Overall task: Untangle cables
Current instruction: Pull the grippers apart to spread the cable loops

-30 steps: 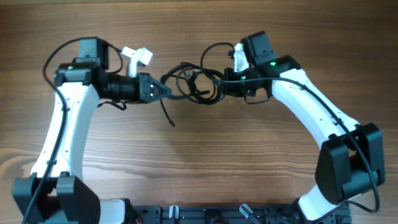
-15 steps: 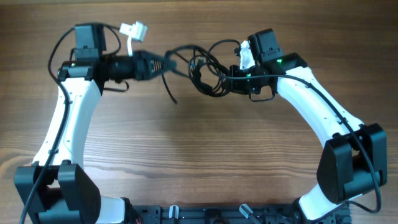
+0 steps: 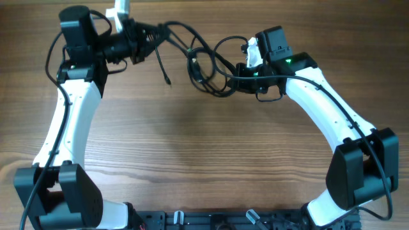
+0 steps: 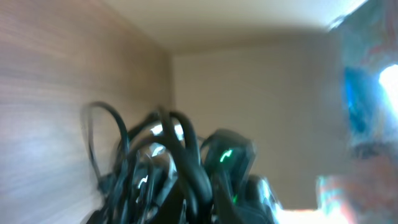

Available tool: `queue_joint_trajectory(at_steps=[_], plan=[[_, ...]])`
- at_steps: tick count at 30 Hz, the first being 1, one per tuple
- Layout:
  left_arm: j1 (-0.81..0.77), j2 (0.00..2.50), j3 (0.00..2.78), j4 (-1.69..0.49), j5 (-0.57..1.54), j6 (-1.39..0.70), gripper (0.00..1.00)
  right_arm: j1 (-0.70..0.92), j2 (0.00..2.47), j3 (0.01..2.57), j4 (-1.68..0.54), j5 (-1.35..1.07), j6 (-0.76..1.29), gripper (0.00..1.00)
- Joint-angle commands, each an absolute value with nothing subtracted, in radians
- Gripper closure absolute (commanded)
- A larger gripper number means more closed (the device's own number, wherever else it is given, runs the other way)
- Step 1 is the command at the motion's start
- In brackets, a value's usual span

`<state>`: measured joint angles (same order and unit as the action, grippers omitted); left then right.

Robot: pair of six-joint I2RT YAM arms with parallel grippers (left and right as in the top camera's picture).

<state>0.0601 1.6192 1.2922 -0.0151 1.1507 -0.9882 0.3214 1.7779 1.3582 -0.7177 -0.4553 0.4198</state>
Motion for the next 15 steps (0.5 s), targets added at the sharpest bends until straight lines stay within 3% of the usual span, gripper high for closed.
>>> queue_joint_trajectory(at_steps=[1, 4, 9, 12, 15], plan=[[0.116, 1.588, 1.345, 0.242, 1.0, -1.478, 0.96, 0.284, 1.807, 1.322, -0.762, -0.314, 0.419, 0.96], [0.115, 1.588, 1.345, 0.277, 0.902, -1.634, 0.96, 0.284, 1.807, 1.322, -0.762, -0.315, 0.419, 0.96], [0.11, 1.588, 1.345, 0.062, 0.887, -1.312, 0.96, 0.284, 1.807, 1.322, -0.768, -0.314, 0.417, 0.96], [0.102, 1.588, 1.345, -0.241, 0.824, -1.02, 0.96, 0.284, 1.803, 1.322, -0.774, -0.329, 0.391, 0.96], [0.1, 1.588, 1.345, -0.58, 0.605, -0.781, 0.96, 0.282, 1.775, 1.322, -0.776, -0.371, 0.353, 0.96]])
